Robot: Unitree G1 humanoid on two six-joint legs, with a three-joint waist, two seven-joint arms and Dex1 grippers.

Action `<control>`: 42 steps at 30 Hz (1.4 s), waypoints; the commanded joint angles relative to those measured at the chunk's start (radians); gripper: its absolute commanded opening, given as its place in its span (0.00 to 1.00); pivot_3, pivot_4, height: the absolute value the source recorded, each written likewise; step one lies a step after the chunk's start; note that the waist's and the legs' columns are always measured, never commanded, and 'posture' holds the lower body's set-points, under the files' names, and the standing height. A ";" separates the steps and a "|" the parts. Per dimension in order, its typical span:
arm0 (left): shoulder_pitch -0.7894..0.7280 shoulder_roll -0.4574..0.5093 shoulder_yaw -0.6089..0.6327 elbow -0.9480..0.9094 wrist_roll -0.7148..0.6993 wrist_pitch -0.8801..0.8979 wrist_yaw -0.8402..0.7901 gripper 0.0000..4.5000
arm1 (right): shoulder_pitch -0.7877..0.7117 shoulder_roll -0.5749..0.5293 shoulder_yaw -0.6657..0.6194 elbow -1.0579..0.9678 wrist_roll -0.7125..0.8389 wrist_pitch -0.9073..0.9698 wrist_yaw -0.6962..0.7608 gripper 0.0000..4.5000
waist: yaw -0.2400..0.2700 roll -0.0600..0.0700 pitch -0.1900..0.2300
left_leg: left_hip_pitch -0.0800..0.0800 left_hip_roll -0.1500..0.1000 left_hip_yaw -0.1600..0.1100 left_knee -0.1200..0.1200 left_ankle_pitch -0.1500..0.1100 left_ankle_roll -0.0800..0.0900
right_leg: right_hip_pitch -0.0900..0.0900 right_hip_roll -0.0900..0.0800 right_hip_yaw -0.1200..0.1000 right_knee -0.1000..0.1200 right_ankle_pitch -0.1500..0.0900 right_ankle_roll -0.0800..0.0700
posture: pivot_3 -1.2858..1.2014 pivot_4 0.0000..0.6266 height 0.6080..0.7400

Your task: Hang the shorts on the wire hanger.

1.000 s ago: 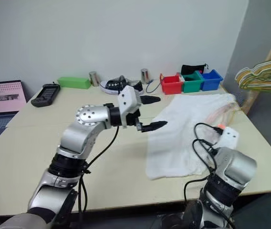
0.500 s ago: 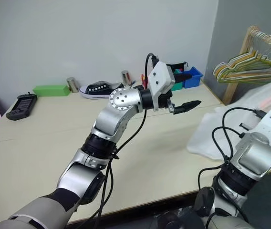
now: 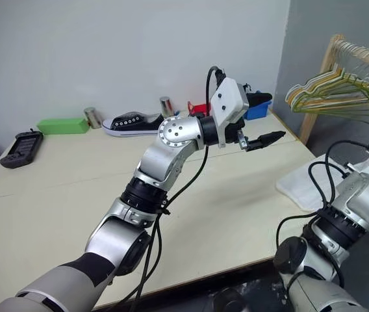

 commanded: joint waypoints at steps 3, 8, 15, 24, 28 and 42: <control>0.010 0.004 0.007 -0.078 -0.002 0.017 0.013 1.00 | -0.033 -0.134 -0.011 0.099 0.049 -0.081 -0.013 0.00 | 0.015 0.000 0.000 | 0.000 0.000 0.001 0.000 0.000 0.000 | 0.000 0.000 0.000 -0.001 0.000 0.000 | 0.34 0.00 1.00; 0.018 0.010 0.010 -0.093 -0.001 0.029 0.017 1.00 | -0.028 -0.172 0.026 0.140 0.065 -0.130 -0.020 0.00 | 0.018 0.000 0.000 | 0.000 0.000 0.003 -0.001 0.000 0.000 | 0.000 0.000 0.002 -0.002 0.000 0.000 | 0.35 0.00 1.00; 0.011 0.020 0.010 -0.088 0.004 0.028 0.010 1.00 | -0.072 -0.160 -0.065 0.188 0.119 -0.117 -0.097 0.00 | 0.023 0.000 0.000 | 0.000 0.000 0.006 -0.001 0.000 0.000 | 0.001 -0.001 0.005 -0.007 0.002 0.003 | 0.35 0.00 1.00; 0.017 0.041 0.005 -0.090 0.011 0.026 -0.001 1.00 | -0.010 -0.068 -0.008 0.066 0.116 -0.033 -0.133 0.37 | 0.031 0.000 0.000 | -0.001 0.000 0.008 -0.005 0.000 0.001 | 0.002 -0.002 0.006 -0.013 0.003 0.005 | 0.35 0.00 1.00; 0.019 0.056 0.004 -0.086 0.011 0.033 -0.009 1.00 | 0.024 -0.060 0.074 -0.008 0.091 -0.016 -0.132 0.57 | 0.042 0.000 0.000 | -0.001 0.000 0.008 -0.006 0.000 0.001 | 0.001 -0.002 0.007 -0.014 0.003 0.005 | 0.35 0.00 1.00; 0.182 0.236 0.096 -0.217 -0.014 0.194 0.008 1.00 | 0.051 0.000 0.467 -0.387 0.025 0.137 -0.074 0.99 | 0.053 0.001 0.000 | 0.000 0.001 0.004 -0.011 0.000 0.001 | -0.001 -0.002 0.007 -0.014 0.003 0.005 | 0.36 0.03 1.00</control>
